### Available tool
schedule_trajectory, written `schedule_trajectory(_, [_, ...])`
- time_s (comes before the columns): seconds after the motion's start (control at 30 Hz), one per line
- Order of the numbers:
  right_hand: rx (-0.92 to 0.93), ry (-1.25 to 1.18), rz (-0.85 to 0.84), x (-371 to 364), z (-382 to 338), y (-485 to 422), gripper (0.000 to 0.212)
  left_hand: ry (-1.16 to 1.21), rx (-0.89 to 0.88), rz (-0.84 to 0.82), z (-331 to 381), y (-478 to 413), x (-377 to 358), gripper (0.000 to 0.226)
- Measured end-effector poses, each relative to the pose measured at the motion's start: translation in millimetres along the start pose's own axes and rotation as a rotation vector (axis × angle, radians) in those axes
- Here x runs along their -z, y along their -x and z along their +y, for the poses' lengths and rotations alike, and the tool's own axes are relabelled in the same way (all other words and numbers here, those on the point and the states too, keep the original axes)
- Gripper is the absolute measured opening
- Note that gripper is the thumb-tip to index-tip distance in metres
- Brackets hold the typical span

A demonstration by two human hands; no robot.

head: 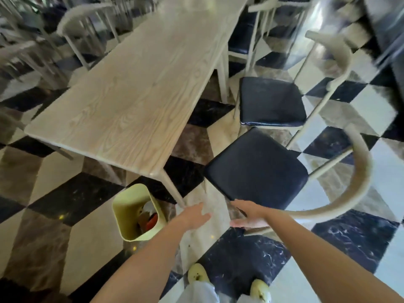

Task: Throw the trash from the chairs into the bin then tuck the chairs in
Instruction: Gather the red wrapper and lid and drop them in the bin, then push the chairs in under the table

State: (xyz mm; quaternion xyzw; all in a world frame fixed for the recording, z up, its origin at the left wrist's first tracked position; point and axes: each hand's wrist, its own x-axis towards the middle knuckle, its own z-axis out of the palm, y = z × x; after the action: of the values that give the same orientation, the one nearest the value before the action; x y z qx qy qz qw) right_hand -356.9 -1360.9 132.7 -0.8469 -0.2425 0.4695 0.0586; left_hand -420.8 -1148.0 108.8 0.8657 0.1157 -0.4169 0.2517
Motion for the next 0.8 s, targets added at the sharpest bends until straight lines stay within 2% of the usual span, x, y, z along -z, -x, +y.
schedule_trajectory(0.1, [-0.002, 0.001, -0.022, 13, 15, 16, 0.099, -0.092, -0.092, -0.011, 48, 1, -3, 0.059])
schedule_trajectory(0.17, [-0.023, -0.027, -0.037, 21, 34, 34, 0.097, -0.104, -0.133, -0.023, 77, 3, -3, 0.058])
schedule_trajectory(0.23, [-0.035, -0.127, -0.088, 28, 61, 52, 0.093, -0.098, -0.179, -0.052, 103, 8, -5, 0.066])
schedule_trajectory(0.3, [-0.04, -0.103, -0.121, 35, 89, 74, 0.091, -0.096, -0.172, -0.071, 129, 12, -10, 0.082])
schedule_trajectory(0.4, [-0.011, 0.02, -0.099, 44, 133, 105, 0.081, -0.157, -0.165, -0.077, 171, 20, -20, 0.056])
schedule_trajectory(0.43, [0.007, 0.028, -0.097, 46, 147, 115, 0.078, -0.167, -0.185, -0.079, 185, 22, -24, 0.055])
schedule_trajectory(0.8, [0.107, 0.265, 0.095, 72, 276, 140, 0.076, -0.349, -0.293, 0.078, 292, 0, -92, 0.075])
